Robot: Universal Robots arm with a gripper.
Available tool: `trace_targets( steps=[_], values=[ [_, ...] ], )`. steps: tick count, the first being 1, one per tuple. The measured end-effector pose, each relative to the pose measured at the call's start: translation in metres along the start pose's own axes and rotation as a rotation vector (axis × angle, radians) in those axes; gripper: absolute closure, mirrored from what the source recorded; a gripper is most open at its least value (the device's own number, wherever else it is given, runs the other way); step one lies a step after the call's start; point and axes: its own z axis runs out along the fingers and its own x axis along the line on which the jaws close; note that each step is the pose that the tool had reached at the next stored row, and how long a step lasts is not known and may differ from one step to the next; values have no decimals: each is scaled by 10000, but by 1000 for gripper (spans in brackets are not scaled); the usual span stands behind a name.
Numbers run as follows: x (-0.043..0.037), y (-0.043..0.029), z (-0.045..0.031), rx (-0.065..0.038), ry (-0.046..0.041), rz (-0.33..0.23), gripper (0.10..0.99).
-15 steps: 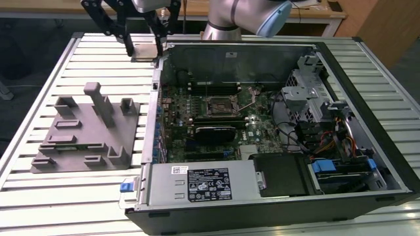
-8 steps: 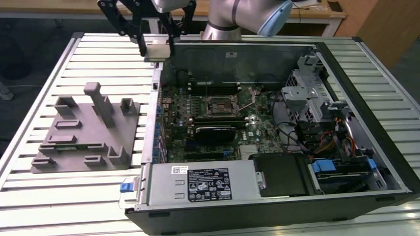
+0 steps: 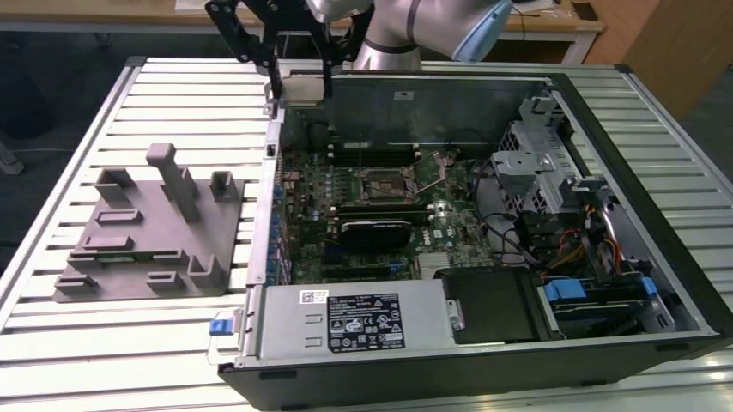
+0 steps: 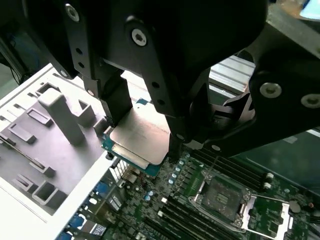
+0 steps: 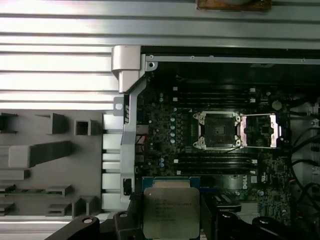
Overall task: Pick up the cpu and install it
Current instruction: 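Pick up the cpu and move it towards the insertion slot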
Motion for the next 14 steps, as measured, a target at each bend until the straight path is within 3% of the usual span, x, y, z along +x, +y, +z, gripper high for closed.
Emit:
trace_targets(
  steps=[14],
  values=[
    [-603, 4, 30, 1, 69, 3, 545]
  ],
)
